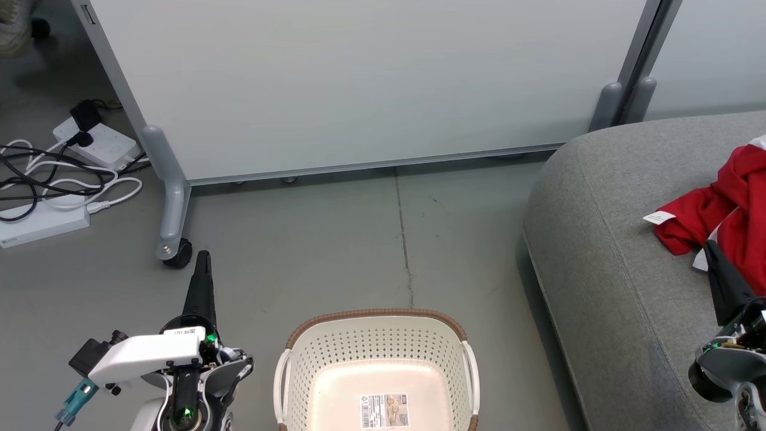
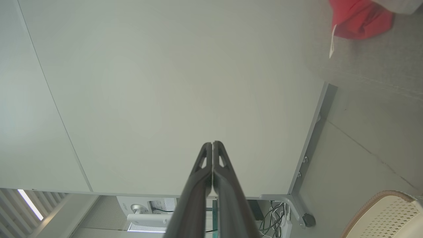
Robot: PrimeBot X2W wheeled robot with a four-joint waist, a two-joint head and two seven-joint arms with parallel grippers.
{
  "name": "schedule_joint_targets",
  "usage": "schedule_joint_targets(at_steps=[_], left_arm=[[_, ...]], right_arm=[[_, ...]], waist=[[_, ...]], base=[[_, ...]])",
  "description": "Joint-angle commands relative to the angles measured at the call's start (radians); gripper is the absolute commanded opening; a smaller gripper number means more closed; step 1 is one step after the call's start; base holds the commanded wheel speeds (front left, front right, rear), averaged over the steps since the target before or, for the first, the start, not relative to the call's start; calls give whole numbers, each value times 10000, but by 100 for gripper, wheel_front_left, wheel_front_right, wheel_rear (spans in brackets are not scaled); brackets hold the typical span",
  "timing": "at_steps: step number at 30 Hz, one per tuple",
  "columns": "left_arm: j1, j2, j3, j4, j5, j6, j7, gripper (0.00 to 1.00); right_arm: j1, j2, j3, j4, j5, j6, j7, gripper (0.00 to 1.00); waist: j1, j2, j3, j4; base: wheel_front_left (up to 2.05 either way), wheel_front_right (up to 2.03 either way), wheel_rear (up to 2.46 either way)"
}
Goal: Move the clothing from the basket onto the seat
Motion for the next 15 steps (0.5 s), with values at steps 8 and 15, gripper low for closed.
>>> schedule_joint_targets(at_steps=[8, 15], left_arm=[[-107, 29, 30, 4, -36, -36, 25, 0], [-107, 29, 29, 4, -36, -36, 25, 0]], right_arm=[[-93, -11, -62, 5, -8, 25, 68, 0], [-94, -5, -71, 5, -21, 25, 78, 0]], waist=[[0, 0, 0, 0], [0, 0, 0, 0]], base=[[0, 0, 0], [0, 0, 0]])
